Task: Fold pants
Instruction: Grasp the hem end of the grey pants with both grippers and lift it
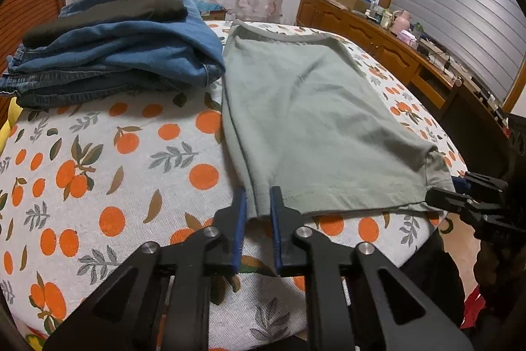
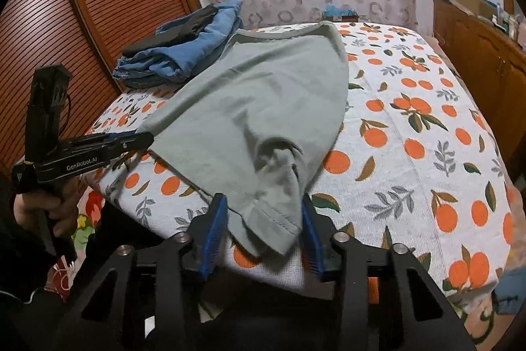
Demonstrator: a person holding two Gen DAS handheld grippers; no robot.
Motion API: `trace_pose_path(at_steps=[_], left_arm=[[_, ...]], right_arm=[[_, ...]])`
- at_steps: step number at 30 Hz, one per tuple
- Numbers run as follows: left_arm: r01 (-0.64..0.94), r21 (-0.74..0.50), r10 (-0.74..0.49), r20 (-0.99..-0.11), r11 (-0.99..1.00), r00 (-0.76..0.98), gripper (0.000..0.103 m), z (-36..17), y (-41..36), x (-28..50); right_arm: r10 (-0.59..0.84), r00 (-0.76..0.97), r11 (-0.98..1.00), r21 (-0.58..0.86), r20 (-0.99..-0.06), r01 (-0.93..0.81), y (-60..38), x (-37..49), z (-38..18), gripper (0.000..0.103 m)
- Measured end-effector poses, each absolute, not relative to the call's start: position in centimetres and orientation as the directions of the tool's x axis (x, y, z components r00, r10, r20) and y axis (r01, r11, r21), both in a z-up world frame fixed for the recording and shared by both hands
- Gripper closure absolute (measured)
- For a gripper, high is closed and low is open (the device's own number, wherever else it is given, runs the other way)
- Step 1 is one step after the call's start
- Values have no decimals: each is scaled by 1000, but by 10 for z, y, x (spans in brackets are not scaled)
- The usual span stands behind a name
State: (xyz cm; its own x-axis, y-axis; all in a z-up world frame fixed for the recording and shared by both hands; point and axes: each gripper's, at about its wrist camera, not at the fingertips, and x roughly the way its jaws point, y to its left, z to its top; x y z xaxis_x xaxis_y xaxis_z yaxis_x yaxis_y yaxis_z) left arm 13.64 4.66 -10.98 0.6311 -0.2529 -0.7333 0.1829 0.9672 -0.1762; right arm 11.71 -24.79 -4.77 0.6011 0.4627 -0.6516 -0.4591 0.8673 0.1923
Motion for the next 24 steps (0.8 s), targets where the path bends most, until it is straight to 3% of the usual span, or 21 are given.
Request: trace_pose_path(at_steps=[4, 6, 18, 24], left_arm=[[178, -194, -263, -729, 965, 632, 94, -106, 48, 135], [175, -201, -266, -725, 964, 635, 95, -104, 50, 130], [221, -222, -313, -722, 950, 617, 95, -94, 40, 76], [239, -234, -334, -696, 942, 635, 95, -77, 38, 90]], right_arm=[[421, 616, 887, 159, -665, -434, -245, 120, -47, 90], [427, 609, 883, 161, -668, -442, -244, 120, -47, 94], [474, 590, 860, 202, -653, -468, -271, 81, -36, 96], [494, 607, 853, 214, -623, -476, -284, 79, -19, 96]])
